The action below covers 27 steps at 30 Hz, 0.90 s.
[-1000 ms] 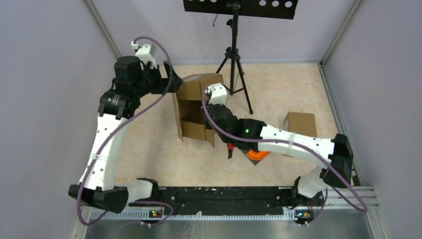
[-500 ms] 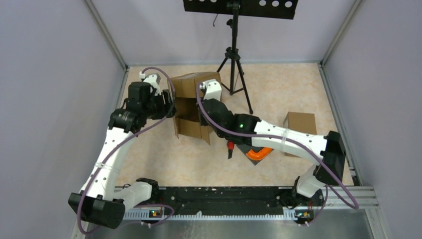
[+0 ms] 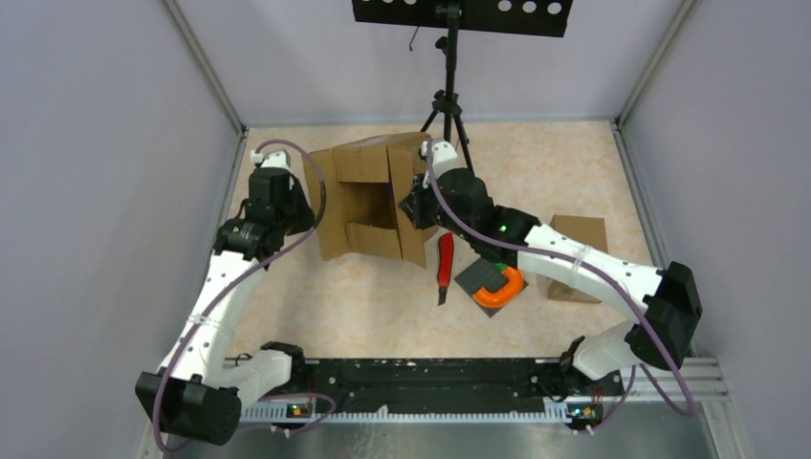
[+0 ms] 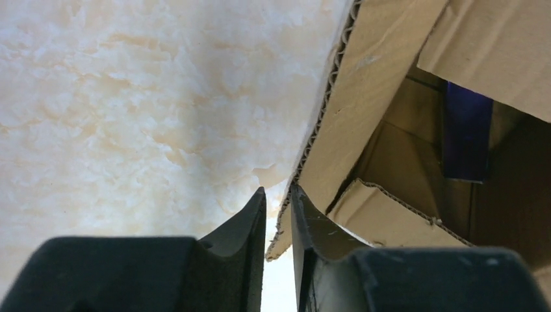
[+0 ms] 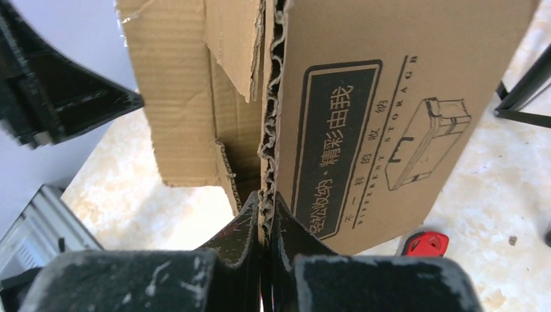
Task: Unpack the express box
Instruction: Open the express box at the center of the board.
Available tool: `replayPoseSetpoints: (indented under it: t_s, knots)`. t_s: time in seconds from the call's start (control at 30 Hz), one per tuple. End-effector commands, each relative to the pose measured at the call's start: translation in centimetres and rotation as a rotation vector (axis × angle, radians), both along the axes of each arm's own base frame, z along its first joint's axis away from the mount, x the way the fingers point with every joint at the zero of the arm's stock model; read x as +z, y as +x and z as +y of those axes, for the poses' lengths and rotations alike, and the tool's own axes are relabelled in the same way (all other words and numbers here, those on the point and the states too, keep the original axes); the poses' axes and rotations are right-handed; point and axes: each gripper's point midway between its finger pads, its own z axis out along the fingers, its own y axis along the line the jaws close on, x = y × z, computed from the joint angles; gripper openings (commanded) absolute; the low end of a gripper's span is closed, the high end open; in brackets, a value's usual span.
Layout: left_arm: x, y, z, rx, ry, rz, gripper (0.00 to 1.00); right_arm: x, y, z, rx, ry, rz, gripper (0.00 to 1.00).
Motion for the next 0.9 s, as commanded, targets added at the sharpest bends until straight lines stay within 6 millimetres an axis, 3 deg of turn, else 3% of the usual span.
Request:
replayPoseSetpoints:
  t_s: [0.0,0.07,0.17,0.23,0.37,0.47,0.53,0.67,0.77,0.87]
  knots:
    - [-0.4,2.5,-0.7,0.012,-0.049,-0.031,0.22,2.7,-2.3,1.6,0.196,0.116,0.003,0.00]
    - [0.0,3.2,-2.7,-0.078,-0.111,-0.047,0.23,2.4,-2.4,1.7,0.204,0.112,0.016,0.00]
    - [0.3,3.9,-5.5,-0.205,-0.198,-0.058,0.31,1.7,-2.8,2.1,0.228,0.115,0.043,0.00]
    - [-0.4,4.3,-5.4,-0.188,-0.202,-0.021,0.31,1.6,-3.0,2.3,0.235,0.128,0.053,0.00]
    - [-2.0,4.9,-3.0,-0.069,-0.136,0.030,0.16,2.2,-3.6,2.4,0.263,0.162,0.059,0.00]
    - [-1.9,4.6,-2.5,-0.073,-0.133,0.032,0.19,2.5,-3.4,2.3,0.252,0.171,0.072,0.00]
    - [-0.4,4.2,-3.0,-0.112,-0.144,0.000,0.28,2.1,-3.0,2.3,0.223,0.173,0.091,0.00]
    - [4.8,2.5,-4.5,-0.224,-0.186,-0.086,0.49,1.2,-2.1,2.2,0.148,0.179,0.129,0.00]
    - [7.9,0.9,-5.3,-0.278,-0.227,-0.149,0.51,1.1,-1.4,2.0,0.104,0.196,0.126,0.00]
    - [9.6,-1.0,-7.0,-0.350,-0.325,-0.157,0.46,1.6,-1.3,1.7,0.085,0.236,0.112,0.00]
